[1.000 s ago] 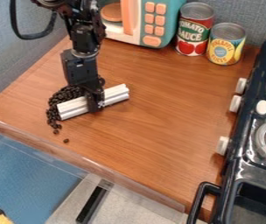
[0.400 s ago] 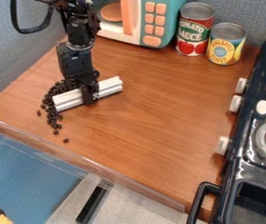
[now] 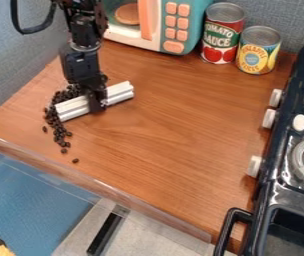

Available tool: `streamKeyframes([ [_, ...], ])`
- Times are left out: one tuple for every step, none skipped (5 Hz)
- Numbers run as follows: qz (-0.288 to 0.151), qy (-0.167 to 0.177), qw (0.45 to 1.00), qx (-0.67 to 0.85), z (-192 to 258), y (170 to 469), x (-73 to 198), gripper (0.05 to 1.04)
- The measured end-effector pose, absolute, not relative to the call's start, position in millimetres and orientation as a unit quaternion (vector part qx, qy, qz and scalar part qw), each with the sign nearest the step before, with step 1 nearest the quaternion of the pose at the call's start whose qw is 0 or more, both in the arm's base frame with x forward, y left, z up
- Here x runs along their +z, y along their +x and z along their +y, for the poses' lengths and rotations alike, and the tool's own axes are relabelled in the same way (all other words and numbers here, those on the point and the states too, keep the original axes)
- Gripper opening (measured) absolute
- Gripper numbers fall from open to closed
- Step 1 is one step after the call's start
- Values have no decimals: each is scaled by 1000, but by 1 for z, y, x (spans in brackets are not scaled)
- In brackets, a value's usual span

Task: Sweep into pile

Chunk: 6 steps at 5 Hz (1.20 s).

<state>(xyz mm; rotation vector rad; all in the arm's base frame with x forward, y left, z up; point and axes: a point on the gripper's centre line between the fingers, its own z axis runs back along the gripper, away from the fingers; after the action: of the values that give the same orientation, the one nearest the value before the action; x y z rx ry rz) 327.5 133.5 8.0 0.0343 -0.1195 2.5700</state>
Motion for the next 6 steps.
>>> streamKeyframes([
  [-44,14,270,962,142,330,8,394],
  [-45,16,269,962,144,332,8,394],
  [-42,16,267,963,143,331,7,394],
  [-26,6,266,964,134,324,11,394],
  [-24,-13,276,961,122,323,31,394],
  [-35,-34,289,956,108,326,59,394],
])
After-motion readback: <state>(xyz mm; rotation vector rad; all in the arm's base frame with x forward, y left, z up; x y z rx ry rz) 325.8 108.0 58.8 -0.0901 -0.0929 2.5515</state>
